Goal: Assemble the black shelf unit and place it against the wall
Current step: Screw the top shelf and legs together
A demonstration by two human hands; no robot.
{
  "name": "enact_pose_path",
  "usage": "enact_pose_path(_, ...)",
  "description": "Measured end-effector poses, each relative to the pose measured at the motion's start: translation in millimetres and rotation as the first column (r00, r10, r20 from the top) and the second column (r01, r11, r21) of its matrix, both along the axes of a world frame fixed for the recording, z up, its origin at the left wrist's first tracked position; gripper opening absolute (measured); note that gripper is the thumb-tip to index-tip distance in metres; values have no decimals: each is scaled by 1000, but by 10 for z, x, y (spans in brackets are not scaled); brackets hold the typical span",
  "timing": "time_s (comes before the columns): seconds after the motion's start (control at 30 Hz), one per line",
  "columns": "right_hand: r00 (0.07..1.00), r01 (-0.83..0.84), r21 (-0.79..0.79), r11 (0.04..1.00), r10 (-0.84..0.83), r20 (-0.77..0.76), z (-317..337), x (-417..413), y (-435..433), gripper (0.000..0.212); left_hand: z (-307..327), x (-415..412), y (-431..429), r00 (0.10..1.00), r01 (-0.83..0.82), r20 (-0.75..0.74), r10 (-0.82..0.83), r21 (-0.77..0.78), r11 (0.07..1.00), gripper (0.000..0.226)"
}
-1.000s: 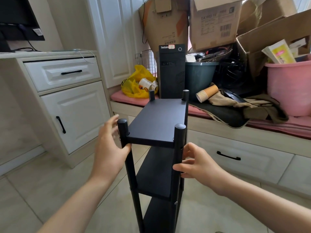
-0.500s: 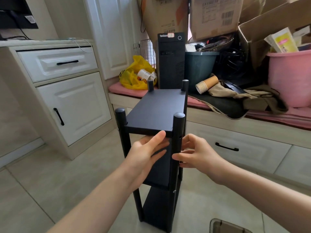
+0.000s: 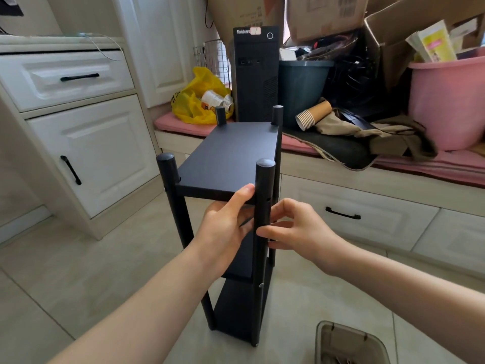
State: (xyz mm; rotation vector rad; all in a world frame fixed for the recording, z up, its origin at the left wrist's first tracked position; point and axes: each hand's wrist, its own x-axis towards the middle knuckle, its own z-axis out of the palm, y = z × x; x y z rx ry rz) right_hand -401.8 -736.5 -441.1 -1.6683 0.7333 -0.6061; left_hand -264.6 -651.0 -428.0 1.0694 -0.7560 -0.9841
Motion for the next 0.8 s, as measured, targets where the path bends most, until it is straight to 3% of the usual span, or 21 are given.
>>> enact_pose_path(0.6, 999, 29, 56, 998, -28, -20, 54, -146, 53, 18, -4, -15, 25, 999, 36, -30, -36, -20, 999, 47)
enact_pose_path(0.7, 996, 37, 59, 998, -32, -79, -4, -305, 14, 17, 11, -20, 32, 997, 53, -58, -55, -30, 998, 44)
enact_pose_path(0.8, 966, 14, 75, 997, 6, -258, -249, -528, -15, 18, 11, -26, 44, 991, 72, -106, -77, -48, 996, 36)
